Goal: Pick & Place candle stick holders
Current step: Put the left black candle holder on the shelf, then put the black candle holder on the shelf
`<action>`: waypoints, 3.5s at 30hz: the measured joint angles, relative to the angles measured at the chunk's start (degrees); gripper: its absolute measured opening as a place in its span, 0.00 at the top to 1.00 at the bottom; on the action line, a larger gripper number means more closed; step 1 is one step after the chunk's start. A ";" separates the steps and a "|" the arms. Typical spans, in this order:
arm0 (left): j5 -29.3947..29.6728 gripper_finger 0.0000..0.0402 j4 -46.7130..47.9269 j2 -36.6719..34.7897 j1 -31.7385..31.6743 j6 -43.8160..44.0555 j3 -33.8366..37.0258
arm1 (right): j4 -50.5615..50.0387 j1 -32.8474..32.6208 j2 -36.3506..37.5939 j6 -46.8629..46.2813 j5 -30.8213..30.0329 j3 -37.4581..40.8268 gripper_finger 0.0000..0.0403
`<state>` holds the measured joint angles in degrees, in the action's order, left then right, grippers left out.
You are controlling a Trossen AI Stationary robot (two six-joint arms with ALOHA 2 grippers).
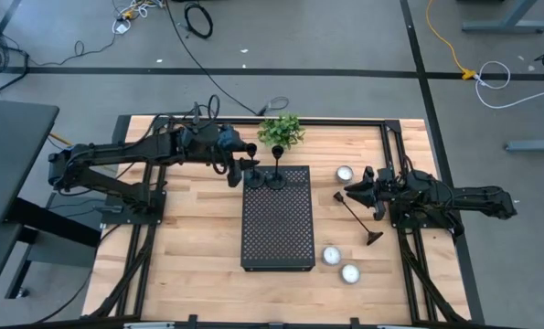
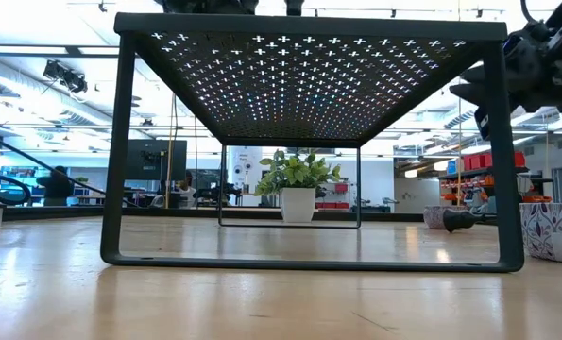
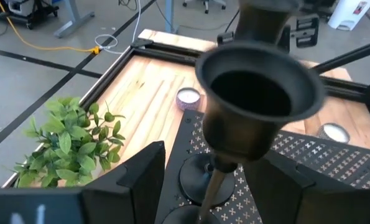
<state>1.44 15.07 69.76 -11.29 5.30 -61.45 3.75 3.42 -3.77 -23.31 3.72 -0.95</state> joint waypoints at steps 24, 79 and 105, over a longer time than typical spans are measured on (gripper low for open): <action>-0.19 0.48 -0.26 -10.46 -0.05 0.40 -0.02 | 4.71 0.02 -0.02 -1.96 -5.22 0.00 0.76; -0.23 0.48 4.15 -15.98 -0.06 1.51 -0.02 | -58.09 -13.42 -71.78 -29.13 -7.13 -39.36 0.83; -0.20 0.48 5.42 -15.98 -0.04 1.53 -0.02 | -50.05 -13.35 -73.72 -27.12 -10.41 -34.32 0.95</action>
<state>1.23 20.49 53.78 -11.33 6.83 -61.47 -46.30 -9.93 -77.49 -50.43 -6.69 -35.27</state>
